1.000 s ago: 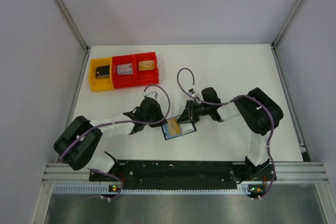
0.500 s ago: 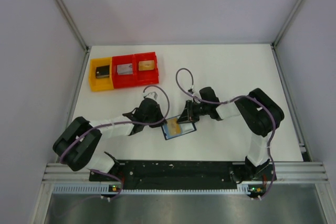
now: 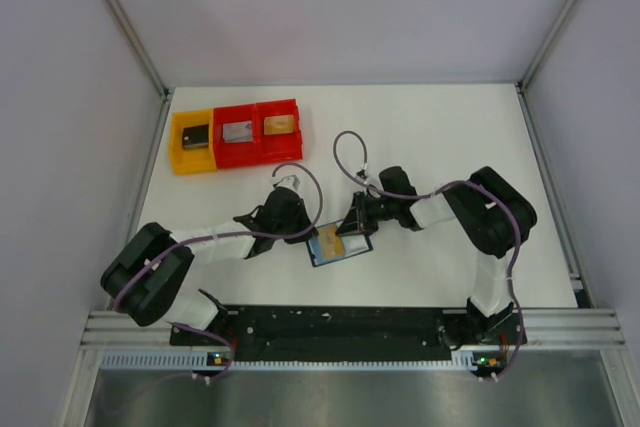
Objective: Take the credit cards out of the card holder
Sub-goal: Remove the credit card from the card holder, then place the credit card in the storage box.
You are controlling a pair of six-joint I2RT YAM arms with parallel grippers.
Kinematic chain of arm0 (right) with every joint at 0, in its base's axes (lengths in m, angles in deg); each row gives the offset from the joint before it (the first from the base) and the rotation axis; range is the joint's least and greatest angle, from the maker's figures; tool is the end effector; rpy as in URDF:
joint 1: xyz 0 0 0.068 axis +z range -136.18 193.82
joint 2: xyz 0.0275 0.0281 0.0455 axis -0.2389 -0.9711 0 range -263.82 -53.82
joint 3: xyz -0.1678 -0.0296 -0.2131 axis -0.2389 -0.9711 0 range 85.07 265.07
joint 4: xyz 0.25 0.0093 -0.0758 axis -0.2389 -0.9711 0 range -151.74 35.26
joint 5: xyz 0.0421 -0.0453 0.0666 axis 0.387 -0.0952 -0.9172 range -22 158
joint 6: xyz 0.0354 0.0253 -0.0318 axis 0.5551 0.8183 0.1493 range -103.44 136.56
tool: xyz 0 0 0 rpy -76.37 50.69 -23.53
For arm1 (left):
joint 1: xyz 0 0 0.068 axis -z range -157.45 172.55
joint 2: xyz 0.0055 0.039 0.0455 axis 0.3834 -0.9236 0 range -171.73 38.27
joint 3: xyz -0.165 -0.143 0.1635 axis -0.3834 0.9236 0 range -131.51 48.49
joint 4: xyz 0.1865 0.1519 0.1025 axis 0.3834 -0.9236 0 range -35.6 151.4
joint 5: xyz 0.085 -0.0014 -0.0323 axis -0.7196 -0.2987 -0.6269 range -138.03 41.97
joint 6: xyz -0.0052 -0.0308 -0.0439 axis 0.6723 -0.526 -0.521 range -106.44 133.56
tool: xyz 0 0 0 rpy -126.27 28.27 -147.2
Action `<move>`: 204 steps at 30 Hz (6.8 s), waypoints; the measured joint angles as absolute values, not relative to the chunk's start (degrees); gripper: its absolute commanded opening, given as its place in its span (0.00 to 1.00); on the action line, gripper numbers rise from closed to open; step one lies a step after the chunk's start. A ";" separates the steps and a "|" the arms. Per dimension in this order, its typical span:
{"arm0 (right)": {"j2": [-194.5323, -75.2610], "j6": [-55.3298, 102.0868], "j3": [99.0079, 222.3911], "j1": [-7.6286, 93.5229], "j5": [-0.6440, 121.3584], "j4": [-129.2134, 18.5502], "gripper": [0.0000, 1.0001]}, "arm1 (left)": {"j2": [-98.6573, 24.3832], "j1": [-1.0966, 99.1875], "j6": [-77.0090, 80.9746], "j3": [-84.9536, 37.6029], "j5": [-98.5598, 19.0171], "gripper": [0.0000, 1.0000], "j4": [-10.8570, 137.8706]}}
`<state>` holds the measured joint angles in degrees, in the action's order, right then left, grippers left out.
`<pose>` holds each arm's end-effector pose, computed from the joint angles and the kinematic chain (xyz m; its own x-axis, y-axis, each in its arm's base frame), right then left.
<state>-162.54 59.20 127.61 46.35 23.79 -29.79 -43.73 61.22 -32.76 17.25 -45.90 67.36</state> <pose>0.2678 0.2001 0.0981 -0.9694 -0.0425 -0.2419 -0.2324 0.4772 0.8475 0.2041 -0.1651 0.1459 -0.8464 -0.2482 -0.4711 0.0477 0.8459 -0.5312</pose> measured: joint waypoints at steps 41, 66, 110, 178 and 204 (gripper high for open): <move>-162.61 61.56 123.04 40.37 18.33 -24.17 0.13 | -41.80 59.43 -31.89 19.52 -44.42 0.00 68.56; -162.13 52.16 131.52 40.80 18.57 -41.00 0.00 | -40.65 59.34 -30.38 19.68 -43.83 0.03 67.25; -124.27 88.37 106.04 45.70 42.72 4.03 0.01 | -20.47 62.36 -42.56 26.54 -28.33 0.00 98.35; -111.59 66.98 115.35 43.05 31.97 -26.11 0.00 | -4.91 63.52 -16.11 16.11 -37.16 0.67 68.08; -111.51 93.16 107.44 56.71 63.86 -6.12 0.00 | -14.55 65.35 -45.57 21.86 -39.69 0.16 96.21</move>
